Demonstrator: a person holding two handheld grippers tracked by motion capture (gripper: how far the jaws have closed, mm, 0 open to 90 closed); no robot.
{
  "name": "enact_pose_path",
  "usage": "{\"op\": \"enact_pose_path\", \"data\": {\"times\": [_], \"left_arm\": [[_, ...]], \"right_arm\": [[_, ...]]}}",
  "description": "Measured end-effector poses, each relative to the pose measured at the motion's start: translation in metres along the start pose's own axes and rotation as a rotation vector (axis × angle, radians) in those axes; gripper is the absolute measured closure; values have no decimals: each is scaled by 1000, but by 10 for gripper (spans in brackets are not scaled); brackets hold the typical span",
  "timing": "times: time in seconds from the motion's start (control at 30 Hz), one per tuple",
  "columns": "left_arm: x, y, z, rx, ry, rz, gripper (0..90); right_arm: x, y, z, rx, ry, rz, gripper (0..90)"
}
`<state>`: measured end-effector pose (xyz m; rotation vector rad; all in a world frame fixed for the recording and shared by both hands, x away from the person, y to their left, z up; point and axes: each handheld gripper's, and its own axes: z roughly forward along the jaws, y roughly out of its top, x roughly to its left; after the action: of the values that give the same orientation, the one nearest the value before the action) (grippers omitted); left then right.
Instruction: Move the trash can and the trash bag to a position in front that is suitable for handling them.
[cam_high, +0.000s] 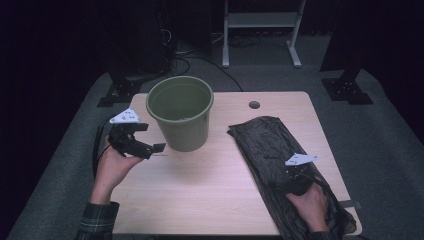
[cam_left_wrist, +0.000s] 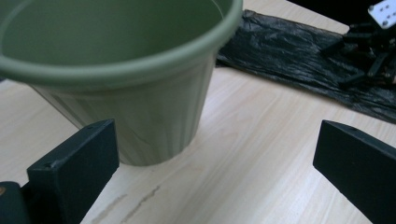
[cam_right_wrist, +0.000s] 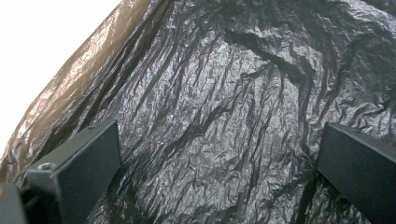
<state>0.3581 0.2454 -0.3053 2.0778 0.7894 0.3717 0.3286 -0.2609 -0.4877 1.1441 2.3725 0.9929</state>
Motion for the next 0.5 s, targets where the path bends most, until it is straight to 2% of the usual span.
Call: {"op": "enact_pose_path", "data": {"times": [0.07, 0.27, 0.3, 0.4, 0.5], "left_arm": [[4, 9, -3, -18, 1, 3, 0], [13, 25, -4, -23, -4, 12, 0], [18, 31, -5, -28, 2, 14, 0], [23, 36, -4, -33, 6, 12, 0], [36, 44, 0, -31, 12, -2, 0]], "right_arm": [[0, 0, 0, 0, 0, 0, 0], [0, 0, 0, 0, -2, 2, 0], [0, 0, 0, 0, -1, 4, 0], [0, 0, 0, 0, -3, 4, 0], [0, 0, 0, 0, -3, 5, 0]]}}
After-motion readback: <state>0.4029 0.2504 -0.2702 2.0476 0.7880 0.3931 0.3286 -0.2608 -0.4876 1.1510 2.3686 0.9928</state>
